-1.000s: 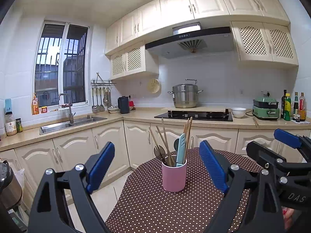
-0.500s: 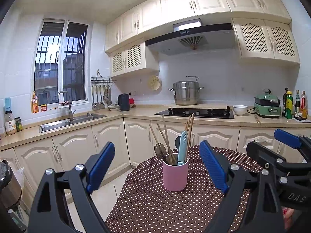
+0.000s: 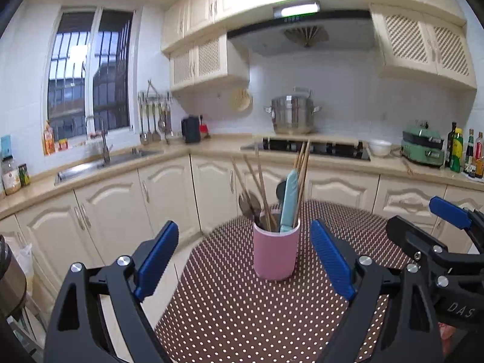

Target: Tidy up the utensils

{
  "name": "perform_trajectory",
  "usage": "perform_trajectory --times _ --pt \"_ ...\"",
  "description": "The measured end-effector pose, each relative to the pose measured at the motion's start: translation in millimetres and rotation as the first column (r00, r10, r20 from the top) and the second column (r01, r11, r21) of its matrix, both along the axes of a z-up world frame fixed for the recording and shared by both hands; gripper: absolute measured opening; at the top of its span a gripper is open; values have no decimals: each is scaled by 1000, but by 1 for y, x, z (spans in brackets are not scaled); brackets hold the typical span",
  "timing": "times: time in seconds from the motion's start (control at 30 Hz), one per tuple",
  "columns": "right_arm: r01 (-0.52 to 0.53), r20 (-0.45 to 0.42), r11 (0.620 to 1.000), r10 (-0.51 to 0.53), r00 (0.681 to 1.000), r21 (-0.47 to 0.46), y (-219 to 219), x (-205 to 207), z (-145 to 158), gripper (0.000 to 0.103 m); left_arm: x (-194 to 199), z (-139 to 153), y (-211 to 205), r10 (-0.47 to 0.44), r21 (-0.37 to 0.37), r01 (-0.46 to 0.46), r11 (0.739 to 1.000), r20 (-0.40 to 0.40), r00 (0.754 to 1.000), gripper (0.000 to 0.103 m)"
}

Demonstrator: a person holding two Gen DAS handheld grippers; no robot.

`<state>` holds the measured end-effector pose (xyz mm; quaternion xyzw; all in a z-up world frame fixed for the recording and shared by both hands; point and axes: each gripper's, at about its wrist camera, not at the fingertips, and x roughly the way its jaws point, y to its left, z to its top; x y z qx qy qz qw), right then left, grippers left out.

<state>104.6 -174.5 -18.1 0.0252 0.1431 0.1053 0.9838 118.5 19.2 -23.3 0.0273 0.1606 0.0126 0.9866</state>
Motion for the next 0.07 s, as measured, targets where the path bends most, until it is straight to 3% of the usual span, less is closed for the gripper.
perform_trajectory --times 0.07 --pt "14 -30 999 -15 999 -34 0 14 -10 91 16 -12 1 6 6 -6 1000 -56 998 87"
